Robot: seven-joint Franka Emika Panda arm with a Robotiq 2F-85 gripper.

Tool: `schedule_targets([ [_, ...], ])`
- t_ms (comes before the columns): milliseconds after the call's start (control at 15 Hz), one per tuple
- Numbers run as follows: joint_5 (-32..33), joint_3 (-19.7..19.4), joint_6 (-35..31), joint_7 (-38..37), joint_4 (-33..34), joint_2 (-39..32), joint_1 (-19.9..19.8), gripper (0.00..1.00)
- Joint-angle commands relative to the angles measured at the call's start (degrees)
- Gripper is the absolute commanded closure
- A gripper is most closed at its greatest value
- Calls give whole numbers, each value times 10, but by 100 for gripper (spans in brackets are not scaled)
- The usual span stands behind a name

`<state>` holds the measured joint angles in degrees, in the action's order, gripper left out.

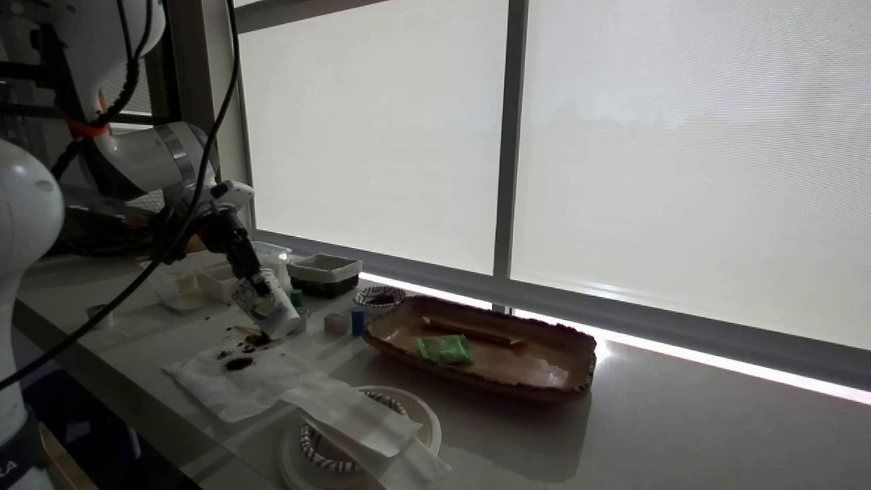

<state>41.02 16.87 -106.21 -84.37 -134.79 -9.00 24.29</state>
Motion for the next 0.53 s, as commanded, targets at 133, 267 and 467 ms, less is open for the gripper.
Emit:
schedule_targets([
  [133,0,6,2,0,1,-2,-6,98],
  [267,0,6,2,0,1,-2,-6,99],
  [467,-15,-1,-120,6,-40,42,-31,99],
])
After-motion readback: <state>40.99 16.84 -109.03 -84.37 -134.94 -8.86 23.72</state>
